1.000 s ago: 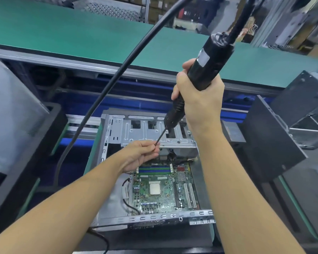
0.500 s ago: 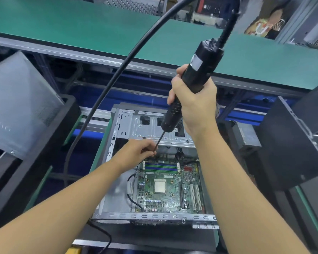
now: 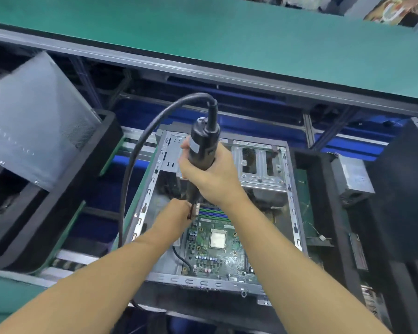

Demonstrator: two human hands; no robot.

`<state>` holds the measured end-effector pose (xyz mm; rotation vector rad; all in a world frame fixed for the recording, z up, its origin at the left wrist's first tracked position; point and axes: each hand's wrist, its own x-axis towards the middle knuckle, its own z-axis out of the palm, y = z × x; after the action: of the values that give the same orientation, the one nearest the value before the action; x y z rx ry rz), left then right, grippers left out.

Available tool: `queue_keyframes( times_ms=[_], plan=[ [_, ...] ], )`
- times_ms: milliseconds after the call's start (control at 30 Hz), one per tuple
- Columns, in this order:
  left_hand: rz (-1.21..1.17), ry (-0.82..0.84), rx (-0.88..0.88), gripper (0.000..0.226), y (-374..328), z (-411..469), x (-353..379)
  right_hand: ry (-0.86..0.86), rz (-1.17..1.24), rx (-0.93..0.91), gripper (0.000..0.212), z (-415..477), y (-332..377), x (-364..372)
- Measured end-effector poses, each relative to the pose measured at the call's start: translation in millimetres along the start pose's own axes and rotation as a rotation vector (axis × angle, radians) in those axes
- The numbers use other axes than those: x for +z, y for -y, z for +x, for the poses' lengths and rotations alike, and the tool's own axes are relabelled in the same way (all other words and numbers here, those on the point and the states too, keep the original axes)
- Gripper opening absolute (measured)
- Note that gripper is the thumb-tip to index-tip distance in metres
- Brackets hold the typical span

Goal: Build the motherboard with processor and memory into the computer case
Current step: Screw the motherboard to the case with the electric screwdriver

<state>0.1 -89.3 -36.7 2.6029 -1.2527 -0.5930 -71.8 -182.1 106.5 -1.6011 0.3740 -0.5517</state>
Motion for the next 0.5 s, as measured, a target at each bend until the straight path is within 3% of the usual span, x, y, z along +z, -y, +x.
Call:
queue_keyframes(
  times_ms=[233, 300, 500],
  plan=[
    [0.064, -0.089, -0.111, 0.020, 4.9, 4.5, 13.5, 0.030, -0.048, 0.033, 0.022, 6.9, -15.9, -6.6],
    [0.053, -0.076, -0.095, 0.011, 5.1, 6.4, 14.4, 0.039, -0.025, 0.044, 0.024, 8.5, -17.7, -8.6],
    [-0.016, -0.024, -0.119, 0.011, 5.3, 5.5, 12.2, 0.043, -0.007, 0.043, 0.023, 7.1, -17.8, -11.9]
  ],
)
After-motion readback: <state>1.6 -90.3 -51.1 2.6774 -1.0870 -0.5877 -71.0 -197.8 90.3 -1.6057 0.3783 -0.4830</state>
